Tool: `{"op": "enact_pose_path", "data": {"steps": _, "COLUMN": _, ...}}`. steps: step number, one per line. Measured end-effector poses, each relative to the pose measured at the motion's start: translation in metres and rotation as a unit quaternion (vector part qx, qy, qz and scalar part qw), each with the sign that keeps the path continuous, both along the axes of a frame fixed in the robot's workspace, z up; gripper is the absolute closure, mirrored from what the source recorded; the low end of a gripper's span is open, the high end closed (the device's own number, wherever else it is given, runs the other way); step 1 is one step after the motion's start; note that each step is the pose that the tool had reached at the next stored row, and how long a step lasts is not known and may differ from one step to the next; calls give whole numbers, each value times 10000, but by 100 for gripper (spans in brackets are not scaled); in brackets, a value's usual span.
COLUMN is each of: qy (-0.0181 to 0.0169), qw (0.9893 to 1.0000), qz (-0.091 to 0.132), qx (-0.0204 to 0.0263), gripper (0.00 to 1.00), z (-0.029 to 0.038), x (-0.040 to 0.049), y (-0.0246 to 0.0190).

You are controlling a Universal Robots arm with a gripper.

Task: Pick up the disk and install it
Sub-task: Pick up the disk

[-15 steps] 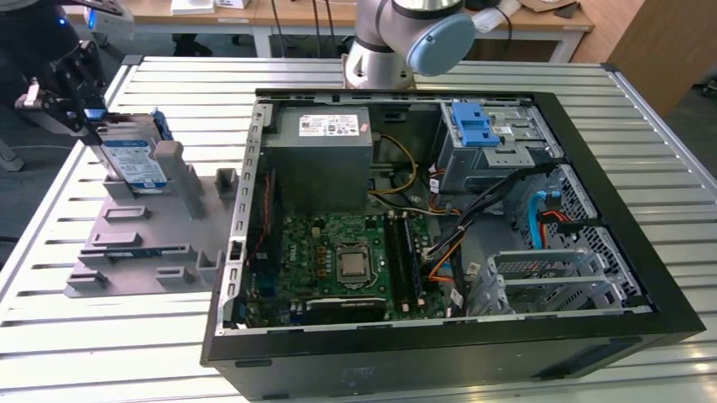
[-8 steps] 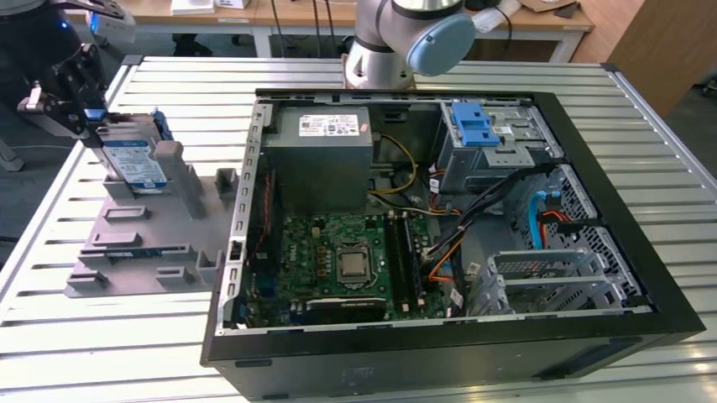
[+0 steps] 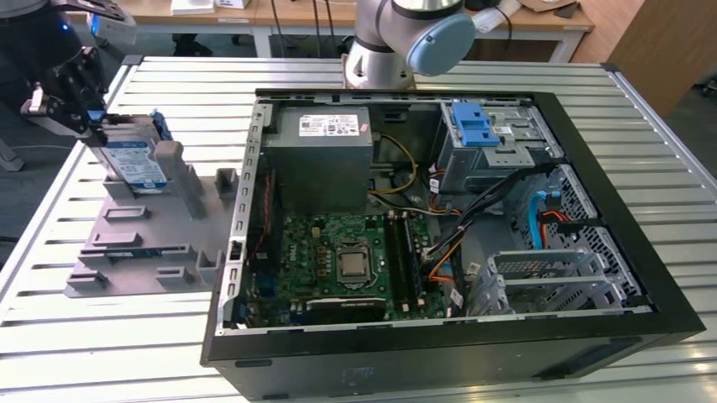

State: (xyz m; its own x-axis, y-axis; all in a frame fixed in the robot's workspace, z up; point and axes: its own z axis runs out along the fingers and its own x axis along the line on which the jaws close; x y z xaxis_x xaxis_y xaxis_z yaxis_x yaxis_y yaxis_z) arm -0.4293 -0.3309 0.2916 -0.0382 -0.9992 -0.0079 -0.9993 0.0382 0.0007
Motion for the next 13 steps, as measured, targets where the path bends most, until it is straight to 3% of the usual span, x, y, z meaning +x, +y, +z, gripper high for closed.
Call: {"op": "enact_pose_path", "data": {"steps": 13, "qy": 0, "qw": 10000, "qz": 6, "qx": -4, "gripper": 64, "z": -9, "x": 0, "y": 0}}
